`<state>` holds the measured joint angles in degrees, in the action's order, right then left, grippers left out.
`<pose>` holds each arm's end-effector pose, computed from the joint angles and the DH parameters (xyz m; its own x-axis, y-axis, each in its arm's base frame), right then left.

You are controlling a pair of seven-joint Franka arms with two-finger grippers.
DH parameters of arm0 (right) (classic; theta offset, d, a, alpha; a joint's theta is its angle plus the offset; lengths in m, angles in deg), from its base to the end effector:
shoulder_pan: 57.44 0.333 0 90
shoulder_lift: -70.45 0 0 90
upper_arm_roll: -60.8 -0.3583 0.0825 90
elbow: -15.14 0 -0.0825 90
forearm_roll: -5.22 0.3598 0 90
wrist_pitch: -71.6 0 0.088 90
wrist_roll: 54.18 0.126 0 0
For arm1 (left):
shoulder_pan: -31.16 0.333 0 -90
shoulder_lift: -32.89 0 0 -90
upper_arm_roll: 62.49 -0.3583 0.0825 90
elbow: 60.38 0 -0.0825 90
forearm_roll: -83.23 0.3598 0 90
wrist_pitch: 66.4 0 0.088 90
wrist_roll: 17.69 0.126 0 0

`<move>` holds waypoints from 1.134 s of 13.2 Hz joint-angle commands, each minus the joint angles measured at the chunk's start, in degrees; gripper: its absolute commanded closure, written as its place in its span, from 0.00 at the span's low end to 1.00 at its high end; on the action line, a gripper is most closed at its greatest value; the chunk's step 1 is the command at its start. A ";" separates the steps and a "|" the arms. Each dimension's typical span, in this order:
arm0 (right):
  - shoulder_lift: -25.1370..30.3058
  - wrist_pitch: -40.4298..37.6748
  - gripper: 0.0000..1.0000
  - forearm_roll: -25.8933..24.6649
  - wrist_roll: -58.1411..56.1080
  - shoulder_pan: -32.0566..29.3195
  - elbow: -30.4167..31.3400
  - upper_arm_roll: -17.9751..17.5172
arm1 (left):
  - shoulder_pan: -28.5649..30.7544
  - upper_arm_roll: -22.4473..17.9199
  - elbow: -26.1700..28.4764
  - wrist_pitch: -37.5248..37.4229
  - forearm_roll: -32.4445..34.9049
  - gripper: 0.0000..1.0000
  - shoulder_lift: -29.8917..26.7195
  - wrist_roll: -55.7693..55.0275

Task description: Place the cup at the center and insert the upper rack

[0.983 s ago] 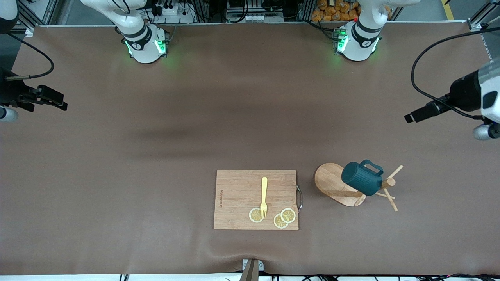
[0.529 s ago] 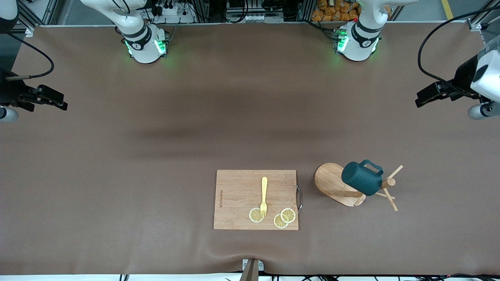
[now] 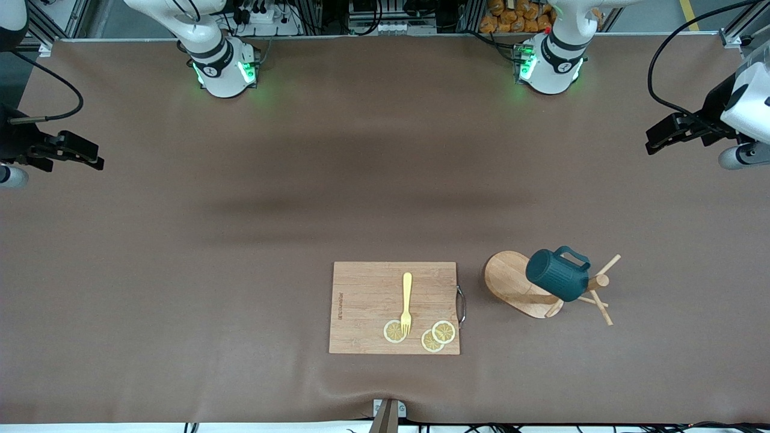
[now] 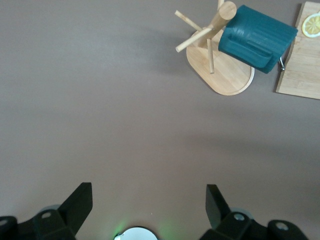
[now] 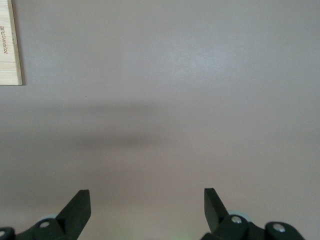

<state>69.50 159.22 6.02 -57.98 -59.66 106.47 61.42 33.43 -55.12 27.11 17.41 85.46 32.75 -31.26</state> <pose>0.5281 -0.0243 0.6253 0.9966 0.0175 -0.0801 0.0160 -0.9997 -0.0191 0.5157 -0.0409 0.6594 0.9872 0.1514 -0.0508 0.1487 -0.9875 -0.0526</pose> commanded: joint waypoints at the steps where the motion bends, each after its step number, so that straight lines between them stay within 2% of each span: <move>1: 0.16 -0.70 0.00 -0.01 -0.07 0.46 -0.45 0.35 | 2.74 1.41 9.87 6.44 0.85 0.00 -7.57 1.44; 7: 0.16 -0.61 0.00 -0.01 -0.07 0.46 -0.45 0.35 | 2.48 1.33 8.67 6.28 0.41 0.00 -7.42 2.23; 11: 0.16 0.00 0.00 -0.01 0.02 0.19 -0.54 0.35 | 1.07 0.97 6.65 3.56 -0.11 0.00 -6.45 3.28; 15: 0.25 0.53 0.00 -0.01 -0.07 -0.07 -0.45 0.35 | 0.02 0.45 5.85 2.94 -3.01 0.00 -5.66 5.04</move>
<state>69.50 159.55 6.02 -57.98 -59.68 106.45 61.64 34.09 -54.35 34.39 21.53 83.35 26.42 -27.68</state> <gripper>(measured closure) 0.000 0.000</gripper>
